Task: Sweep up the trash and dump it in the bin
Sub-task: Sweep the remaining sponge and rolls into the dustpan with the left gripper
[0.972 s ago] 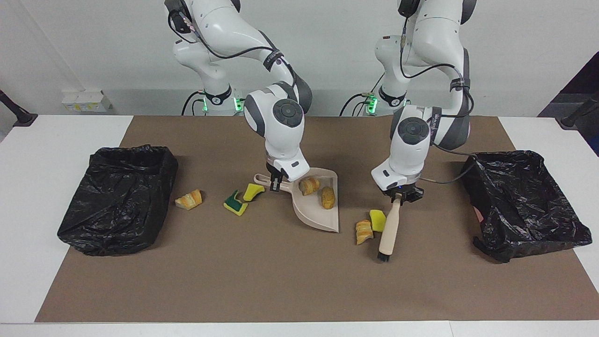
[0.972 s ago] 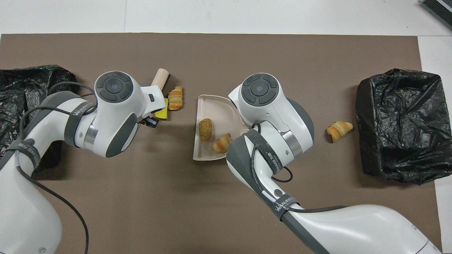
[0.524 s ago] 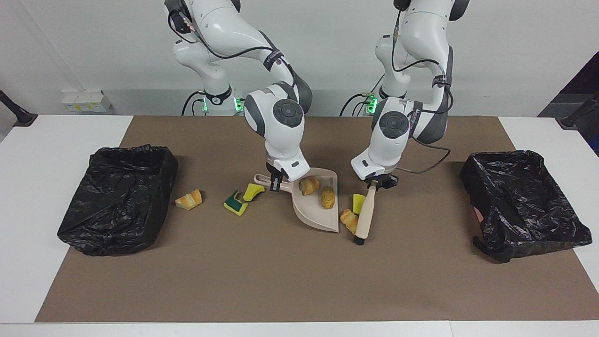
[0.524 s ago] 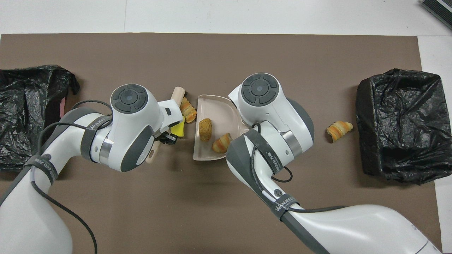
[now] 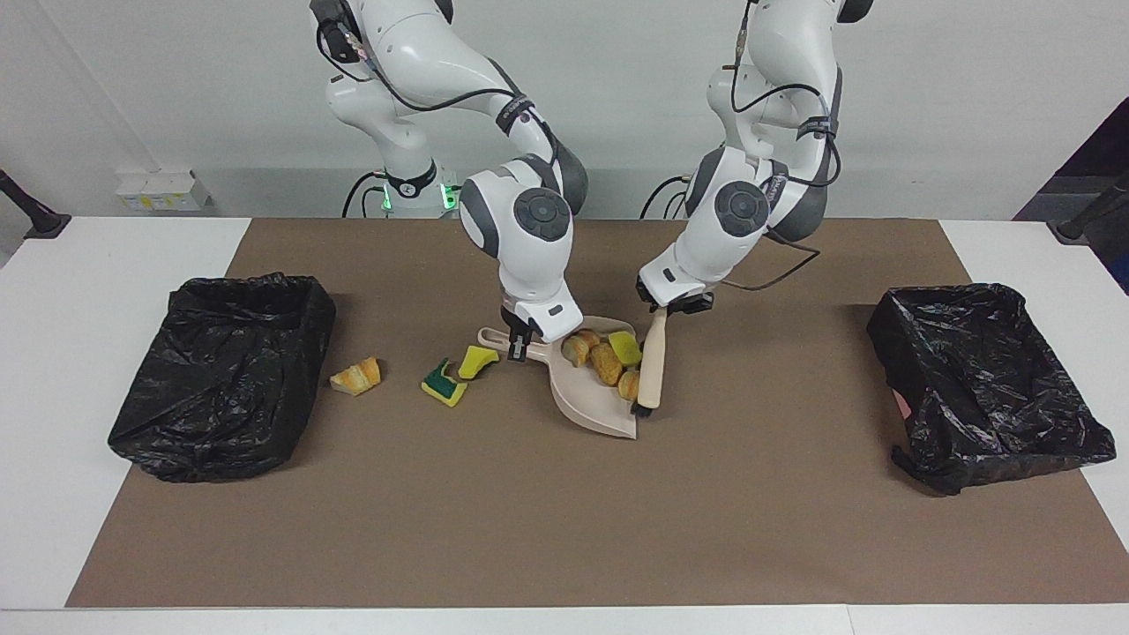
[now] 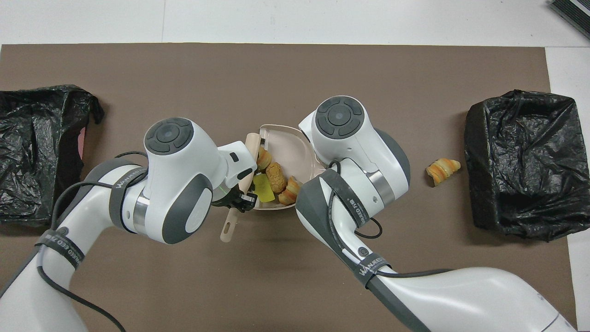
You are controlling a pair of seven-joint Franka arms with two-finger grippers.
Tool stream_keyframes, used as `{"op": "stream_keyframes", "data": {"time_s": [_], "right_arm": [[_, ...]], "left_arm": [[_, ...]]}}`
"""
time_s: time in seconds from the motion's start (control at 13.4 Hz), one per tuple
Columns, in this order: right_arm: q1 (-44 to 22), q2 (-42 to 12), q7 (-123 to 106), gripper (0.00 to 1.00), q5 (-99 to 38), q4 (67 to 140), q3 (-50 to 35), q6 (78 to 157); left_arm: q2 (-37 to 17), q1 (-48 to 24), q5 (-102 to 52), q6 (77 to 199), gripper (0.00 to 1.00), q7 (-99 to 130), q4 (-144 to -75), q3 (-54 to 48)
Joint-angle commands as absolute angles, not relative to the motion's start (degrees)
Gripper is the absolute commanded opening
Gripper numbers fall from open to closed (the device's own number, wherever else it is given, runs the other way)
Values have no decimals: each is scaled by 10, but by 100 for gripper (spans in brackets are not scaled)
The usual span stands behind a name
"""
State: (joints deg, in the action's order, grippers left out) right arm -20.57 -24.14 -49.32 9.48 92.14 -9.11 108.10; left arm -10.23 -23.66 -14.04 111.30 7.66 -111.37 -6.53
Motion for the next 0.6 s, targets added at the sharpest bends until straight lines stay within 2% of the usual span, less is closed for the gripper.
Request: {"op": "stream_keyframes", "data": {"time_s": [0.0,0.37,0.52], "right_arm": [[-200,-236,-485,0,97,928,-97,1092],[-191,-238,-482,0,83,941,-97,1135],[-189,-240,-482,0,47,946,-97,1165]], "left_arm": [[-64,-245,-175,1109,0,97,-1134,-60],[-26,-180,-183,1087,0,124,-1140,-55],[2,-164,-181,1105,0,126,-1194,-54]]}}
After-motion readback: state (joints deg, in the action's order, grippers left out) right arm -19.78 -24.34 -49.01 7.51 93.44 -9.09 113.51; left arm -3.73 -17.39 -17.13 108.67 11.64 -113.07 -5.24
